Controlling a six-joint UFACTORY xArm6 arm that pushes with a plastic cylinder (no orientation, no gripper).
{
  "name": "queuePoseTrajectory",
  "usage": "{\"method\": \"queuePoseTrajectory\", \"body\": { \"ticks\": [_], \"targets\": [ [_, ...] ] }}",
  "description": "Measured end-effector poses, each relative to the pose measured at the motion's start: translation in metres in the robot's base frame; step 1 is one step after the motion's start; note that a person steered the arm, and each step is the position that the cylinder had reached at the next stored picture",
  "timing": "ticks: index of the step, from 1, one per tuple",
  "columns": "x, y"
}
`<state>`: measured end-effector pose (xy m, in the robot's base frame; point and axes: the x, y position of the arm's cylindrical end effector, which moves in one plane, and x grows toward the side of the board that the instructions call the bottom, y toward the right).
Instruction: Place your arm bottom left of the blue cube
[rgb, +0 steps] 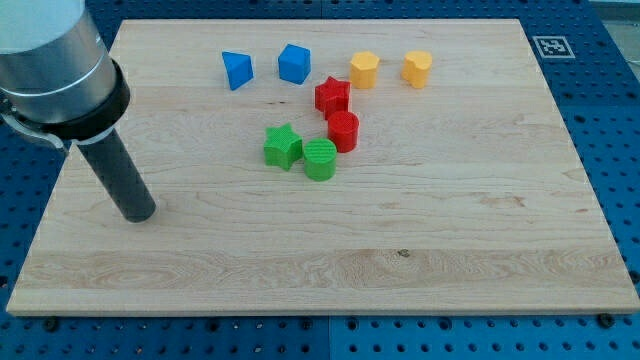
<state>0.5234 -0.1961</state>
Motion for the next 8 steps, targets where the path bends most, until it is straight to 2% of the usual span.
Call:
{"method": "queuePoseTrajectory", "body": {
  "ticks": [4, 5, 8],
  "targets": [
    [-0.003, 0.001],
    [-0.018, 0.002],
    [-0.144, 0.031]
  ]
}}
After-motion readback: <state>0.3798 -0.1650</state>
